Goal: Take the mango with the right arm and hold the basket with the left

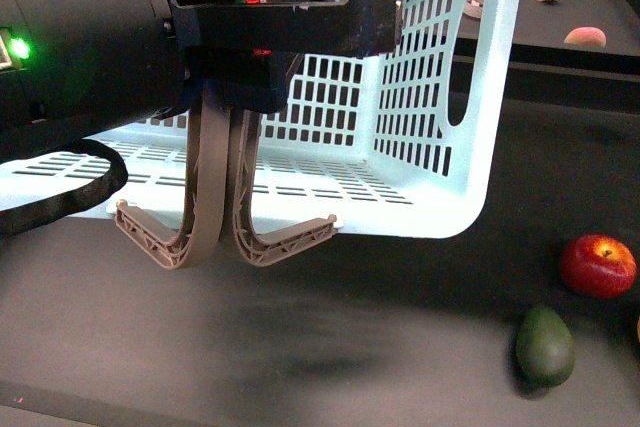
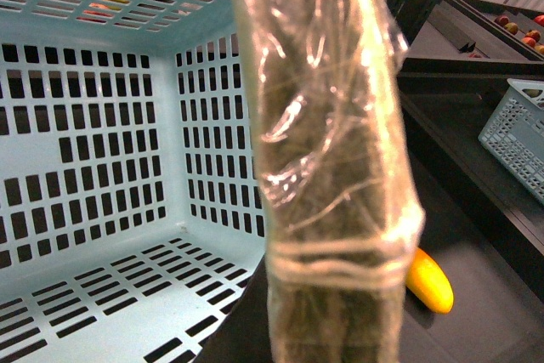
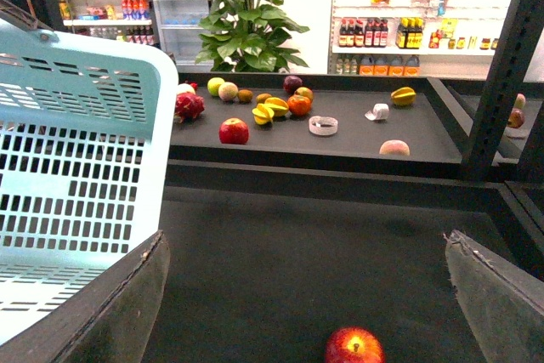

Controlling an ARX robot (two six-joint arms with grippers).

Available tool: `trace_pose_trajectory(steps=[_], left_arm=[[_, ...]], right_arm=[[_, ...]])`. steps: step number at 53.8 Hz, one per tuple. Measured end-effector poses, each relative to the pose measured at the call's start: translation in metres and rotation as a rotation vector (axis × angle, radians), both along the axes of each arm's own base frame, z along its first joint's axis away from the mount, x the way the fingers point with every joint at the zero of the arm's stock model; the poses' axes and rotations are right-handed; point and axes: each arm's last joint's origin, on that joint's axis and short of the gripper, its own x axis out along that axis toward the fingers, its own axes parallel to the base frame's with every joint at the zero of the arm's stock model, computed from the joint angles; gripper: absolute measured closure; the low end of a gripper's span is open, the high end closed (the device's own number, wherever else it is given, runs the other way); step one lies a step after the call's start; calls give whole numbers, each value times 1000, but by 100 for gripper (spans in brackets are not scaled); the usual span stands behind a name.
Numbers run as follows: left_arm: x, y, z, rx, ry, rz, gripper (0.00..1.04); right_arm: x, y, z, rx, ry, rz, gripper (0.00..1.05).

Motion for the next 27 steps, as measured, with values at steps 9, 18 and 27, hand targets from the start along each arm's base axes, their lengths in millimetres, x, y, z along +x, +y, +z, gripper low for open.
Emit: trace_pose_trajectory(steps=[9,18,27], left_arm=[[0,0,0,0,0,0,97],[0,0,0,0,0,0,97],[0,0,0,0,0,0,97]], right_arm=[[0,0,0,0,0,0,8],[0,0,0,0,0,0,8],[0,0,0,0,0,0,8]])
